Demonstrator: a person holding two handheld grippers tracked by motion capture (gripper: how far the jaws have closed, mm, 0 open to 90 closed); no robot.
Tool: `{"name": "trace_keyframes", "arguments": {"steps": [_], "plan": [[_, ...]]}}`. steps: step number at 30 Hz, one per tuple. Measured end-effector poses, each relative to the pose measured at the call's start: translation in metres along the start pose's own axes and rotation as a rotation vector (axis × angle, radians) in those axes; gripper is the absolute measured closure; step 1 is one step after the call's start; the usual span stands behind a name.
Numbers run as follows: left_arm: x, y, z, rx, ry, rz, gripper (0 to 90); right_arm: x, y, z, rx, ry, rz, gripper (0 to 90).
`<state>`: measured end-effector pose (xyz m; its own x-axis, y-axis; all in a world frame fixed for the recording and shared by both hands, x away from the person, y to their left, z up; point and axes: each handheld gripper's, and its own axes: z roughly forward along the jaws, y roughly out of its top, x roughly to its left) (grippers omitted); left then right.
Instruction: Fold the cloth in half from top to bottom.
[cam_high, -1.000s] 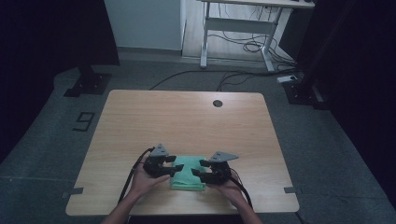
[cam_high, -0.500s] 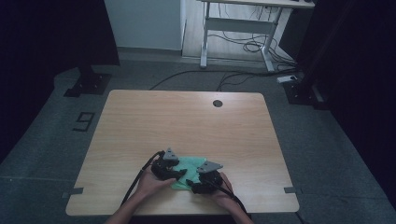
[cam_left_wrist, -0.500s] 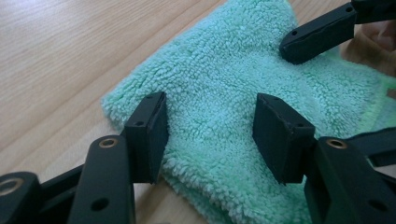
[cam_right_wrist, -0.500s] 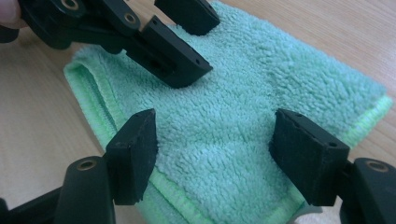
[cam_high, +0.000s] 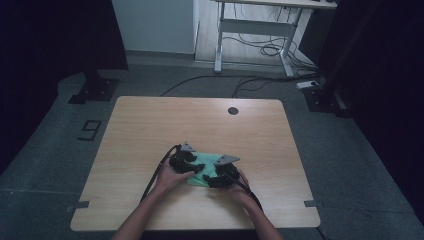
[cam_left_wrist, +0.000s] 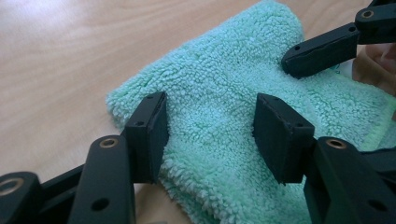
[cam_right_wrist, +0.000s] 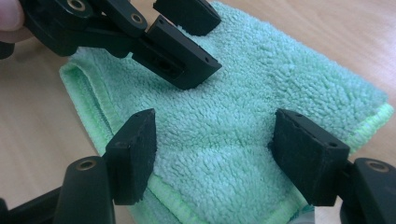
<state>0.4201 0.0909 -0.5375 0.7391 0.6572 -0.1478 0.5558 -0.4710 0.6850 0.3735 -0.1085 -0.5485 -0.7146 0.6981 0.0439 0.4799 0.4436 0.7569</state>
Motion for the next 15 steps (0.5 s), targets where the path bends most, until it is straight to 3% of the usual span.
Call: {"name": "trace_keyframes", "arguments": {"steps": [10,13,15], "plan": [[0.016,0.013,0.010,-0.014,-0.004,-0.014,45.1,-0.025,0.006,0.010,-0.041,0.011,0.032,33.4],[0.011,0.012,0.004,-0.027,0.028,0.002,44.0,-0.026,0.006,0.010,-0.044,0.020,0.035,33.2],[0.006,0.008,-0.007,-0.051,0.022,0.010,43.1,-0.025,0.006,0.009,-0.048,0.015,0.039,32.6]]}}
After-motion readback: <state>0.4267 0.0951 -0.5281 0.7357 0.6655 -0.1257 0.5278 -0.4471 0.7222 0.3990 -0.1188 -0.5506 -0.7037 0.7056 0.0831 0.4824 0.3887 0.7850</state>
